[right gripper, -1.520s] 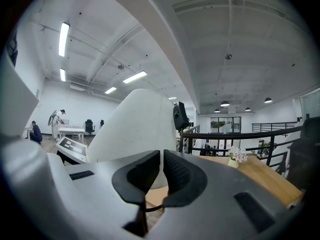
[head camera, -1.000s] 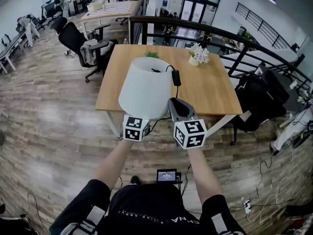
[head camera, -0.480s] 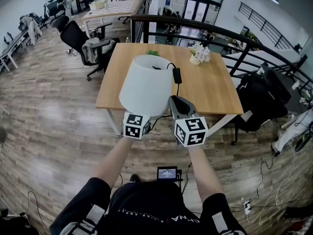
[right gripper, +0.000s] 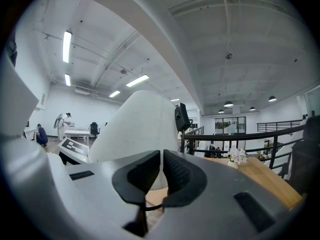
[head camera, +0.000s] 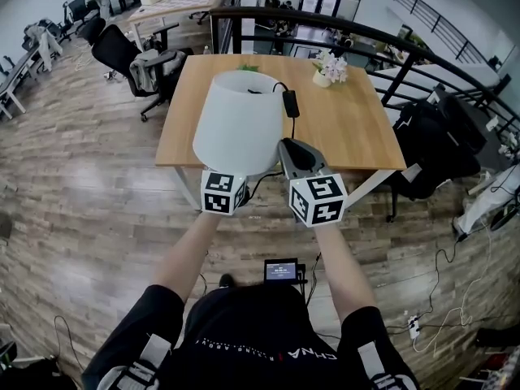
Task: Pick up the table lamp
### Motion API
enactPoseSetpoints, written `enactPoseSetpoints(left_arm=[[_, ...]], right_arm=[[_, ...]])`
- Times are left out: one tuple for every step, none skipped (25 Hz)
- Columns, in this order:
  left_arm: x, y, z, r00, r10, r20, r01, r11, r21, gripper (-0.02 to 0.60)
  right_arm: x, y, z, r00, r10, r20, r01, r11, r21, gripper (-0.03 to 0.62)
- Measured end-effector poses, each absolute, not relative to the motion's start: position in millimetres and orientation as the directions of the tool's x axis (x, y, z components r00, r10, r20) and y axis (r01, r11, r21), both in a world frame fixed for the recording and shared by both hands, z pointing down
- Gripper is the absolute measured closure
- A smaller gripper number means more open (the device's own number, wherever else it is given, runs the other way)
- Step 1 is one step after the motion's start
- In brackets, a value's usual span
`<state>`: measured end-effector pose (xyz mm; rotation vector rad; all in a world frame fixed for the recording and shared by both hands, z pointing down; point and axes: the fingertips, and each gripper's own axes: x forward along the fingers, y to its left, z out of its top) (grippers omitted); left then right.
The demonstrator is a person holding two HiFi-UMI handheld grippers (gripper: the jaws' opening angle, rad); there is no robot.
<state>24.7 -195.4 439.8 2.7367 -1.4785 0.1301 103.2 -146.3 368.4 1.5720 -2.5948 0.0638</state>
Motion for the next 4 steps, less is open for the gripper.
enactPoseSetpoints(left_arm=[[24.3,-195.7,440.6,0.547,-0.832,0.086,-0.835,-0.550,-0.014,0.510],[23.7,-195.8,441.3,0.549,-0.831,0.084,-0.834,-0.552,-0.013,0.511],[23.1,-195.6,442.0,0.551,-0.831,0.082,-0.833,-0.553,-0.012,0.509],[22.5,-195.3,442.8,0.552,-0.830,0.081,-0.832,-0.555,-0.011,0.510]], right_arm=[[102.5,-146.3,369.1,-0.458,-0.882,0.113,-0.886,0.463,0.020,0.549],[101.7,-146.1,369.7,-0.456,-0.883,0.113,-0.887,0.461,0.021,0.549],[100.9,-145.7,370.3,-0.455,-0.883,0.113,-0.888,0.460,0.022,0.549],[100.0,-145.2,371.0,-0.454,-0.884,0.113,-0.888,0.459,0.023,0.549]])
